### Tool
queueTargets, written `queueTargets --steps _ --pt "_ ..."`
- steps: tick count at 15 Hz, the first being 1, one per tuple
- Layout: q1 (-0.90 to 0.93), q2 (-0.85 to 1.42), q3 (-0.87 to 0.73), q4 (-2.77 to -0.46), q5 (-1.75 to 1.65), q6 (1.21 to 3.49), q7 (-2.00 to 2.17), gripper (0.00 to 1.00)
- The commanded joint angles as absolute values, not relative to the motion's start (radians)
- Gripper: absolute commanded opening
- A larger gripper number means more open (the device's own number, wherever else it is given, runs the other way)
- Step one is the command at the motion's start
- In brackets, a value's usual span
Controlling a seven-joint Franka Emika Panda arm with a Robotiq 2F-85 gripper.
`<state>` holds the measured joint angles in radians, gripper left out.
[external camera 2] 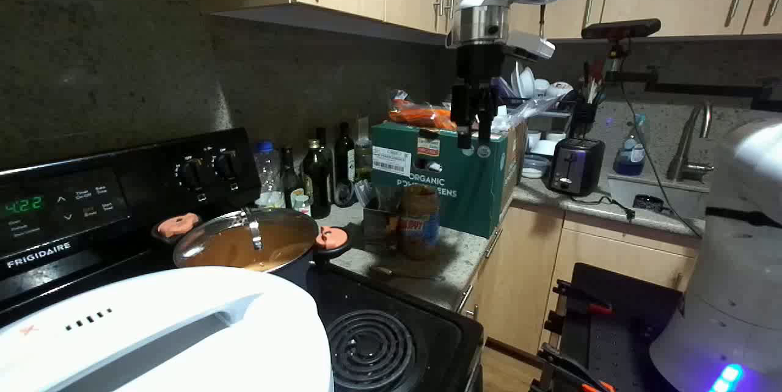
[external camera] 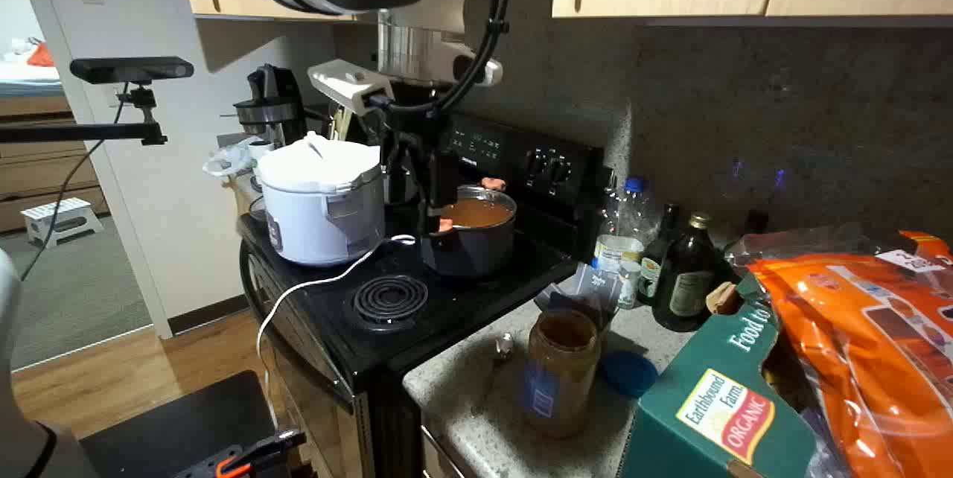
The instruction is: Put the silver spoon in the container of peanut butter
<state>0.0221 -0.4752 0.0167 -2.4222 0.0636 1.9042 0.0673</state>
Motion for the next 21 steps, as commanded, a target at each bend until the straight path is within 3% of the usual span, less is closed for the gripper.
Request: queueTargets --steps 1,21 --pt "0.018 -0.475 0.020 -2.420 0.065 1.902 0.066 1.00" --pt "0.028 -0.268 -0.007 -2.426 0.027 2.132 -0.146 1.00"
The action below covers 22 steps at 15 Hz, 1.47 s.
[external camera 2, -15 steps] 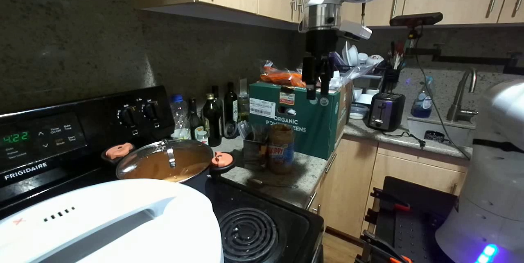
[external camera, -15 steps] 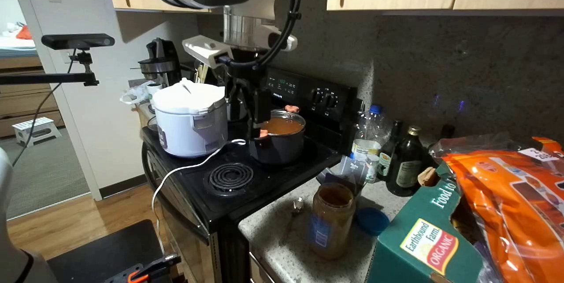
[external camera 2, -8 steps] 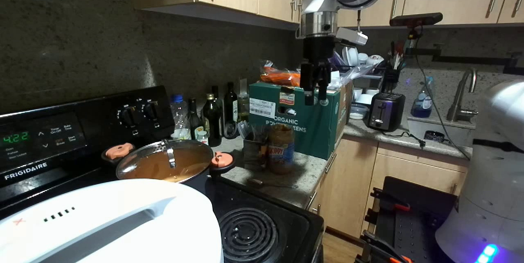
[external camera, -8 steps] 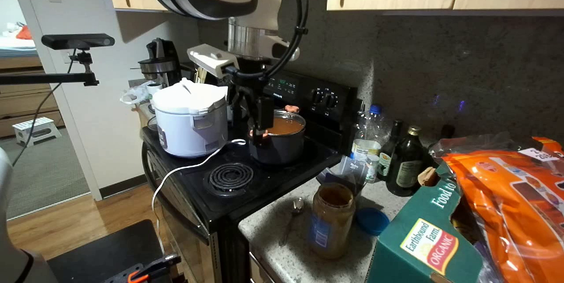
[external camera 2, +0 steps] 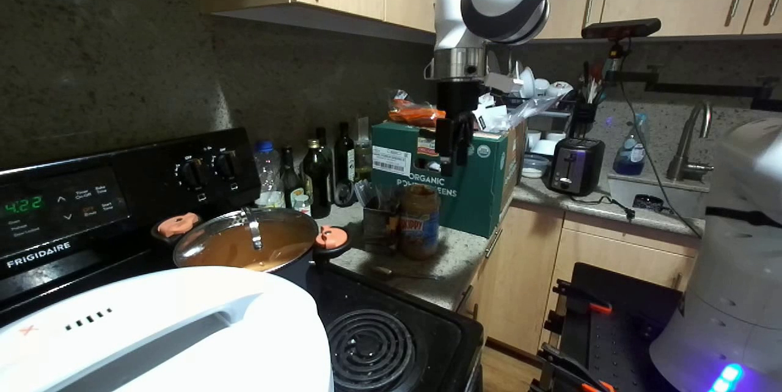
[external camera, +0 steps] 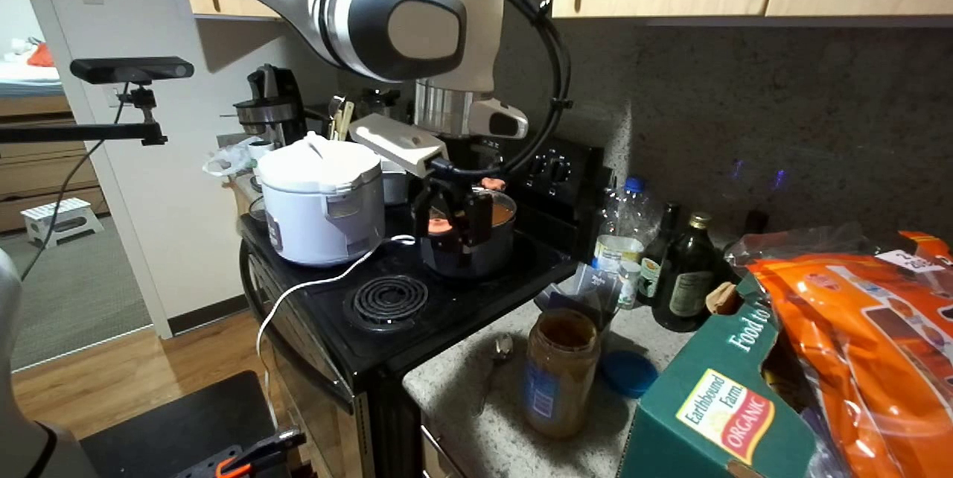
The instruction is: Put the silver spoon in the container of peanut butter
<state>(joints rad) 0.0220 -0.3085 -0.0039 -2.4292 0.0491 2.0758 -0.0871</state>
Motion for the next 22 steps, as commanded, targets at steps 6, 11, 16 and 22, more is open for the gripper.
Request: queueTargets --steps 6,11,16,22 --pt "0.031 -0.174 -0.016 -2.410 0.009 2.245 -0.297 1.00" --pt "0.027 -0.158 -0.010 -2.418 0.017 2.238 -0.322 1.00" --pt "0.027 -0.150 -0.010 -2.412 0.017 2.238 -0.329 1.00" --pt "0.083 -0.057 0.019 -2.384 0.134 2.236 -0.382 1.00"
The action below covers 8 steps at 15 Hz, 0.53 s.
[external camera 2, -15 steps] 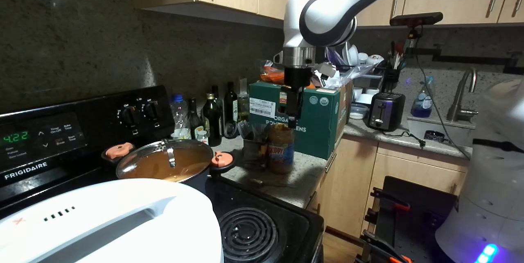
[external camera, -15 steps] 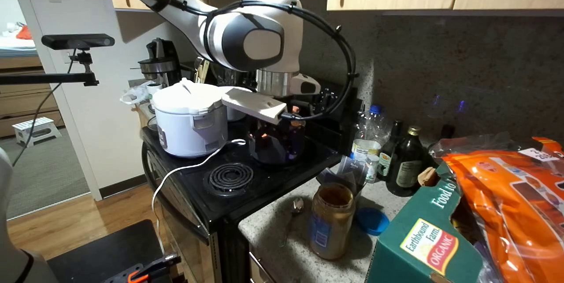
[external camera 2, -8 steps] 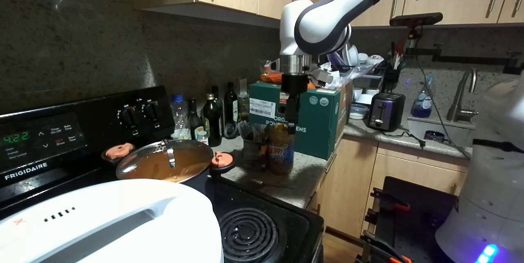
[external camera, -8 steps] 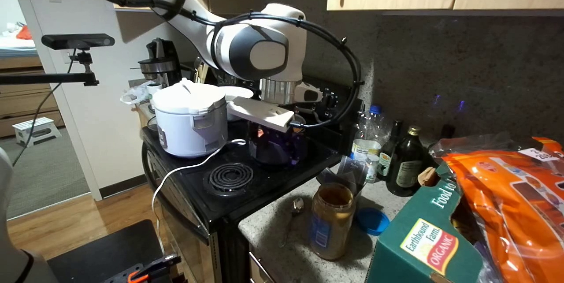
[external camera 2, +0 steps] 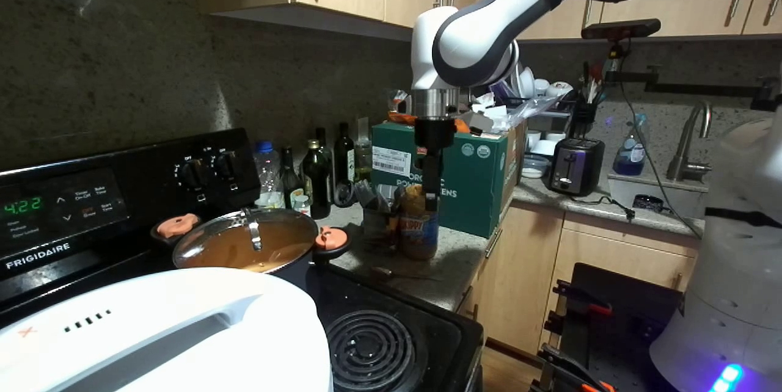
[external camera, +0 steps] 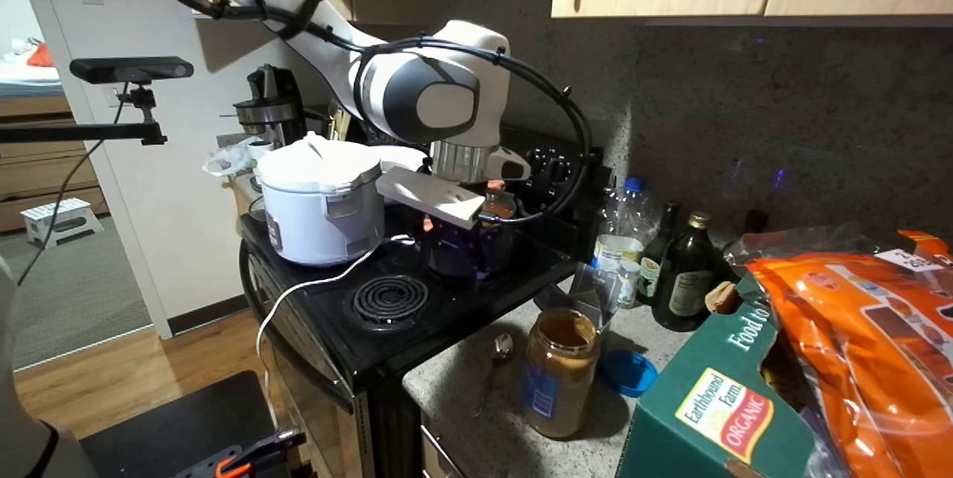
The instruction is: Put the silver spoon in the container of peanut butter
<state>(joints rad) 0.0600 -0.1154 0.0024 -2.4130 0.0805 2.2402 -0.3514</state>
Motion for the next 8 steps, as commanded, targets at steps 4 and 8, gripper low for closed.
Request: queueTargets --steps 4,8 --pt "0.089 0.021 0.043 -2.370 0.146 2.260 -0.359 1.00" --pt "0.076 0.104 0.049 -2.369 0.117 2.354 -0.332 1.00"
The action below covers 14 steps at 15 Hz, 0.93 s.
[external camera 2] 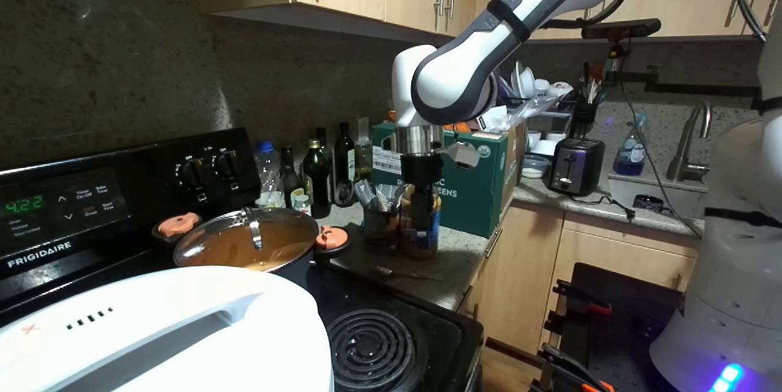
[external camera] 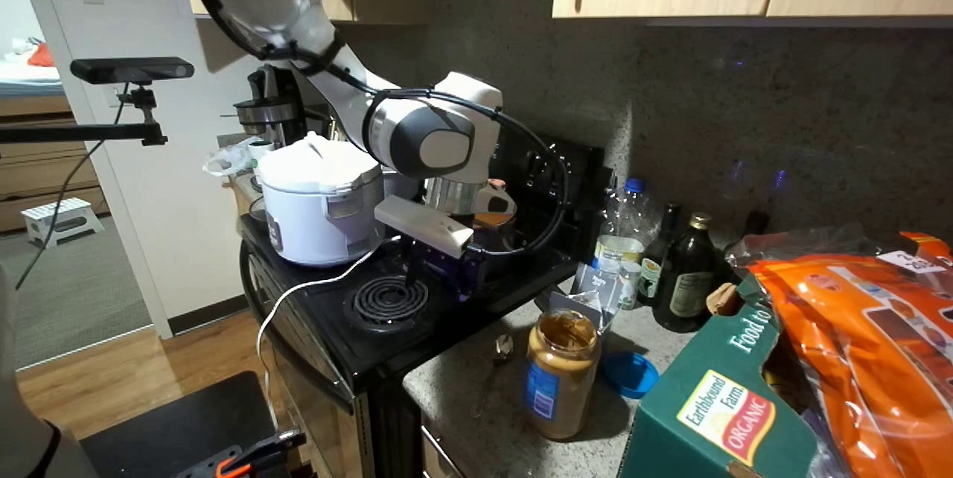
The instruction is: Put the silver spoon in the container of peanut butter
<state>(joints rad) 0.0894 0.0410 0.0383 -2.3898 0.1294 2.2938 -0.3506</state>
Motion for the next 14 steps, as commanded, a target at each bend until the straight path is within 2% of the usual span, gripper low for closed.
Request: queueTargets --steps 1,8,14 --pt "0.075 0.129 0.050 -2.365 0.104 2.388 -0.322 1.00" --pt "0.075 0.286 0.030 -2.335 -0.033 2.569 -0.177 1.00" --pt "0.089 0.331 -0.020 -2.318 -0.176 2.597 -0.015 1.00"
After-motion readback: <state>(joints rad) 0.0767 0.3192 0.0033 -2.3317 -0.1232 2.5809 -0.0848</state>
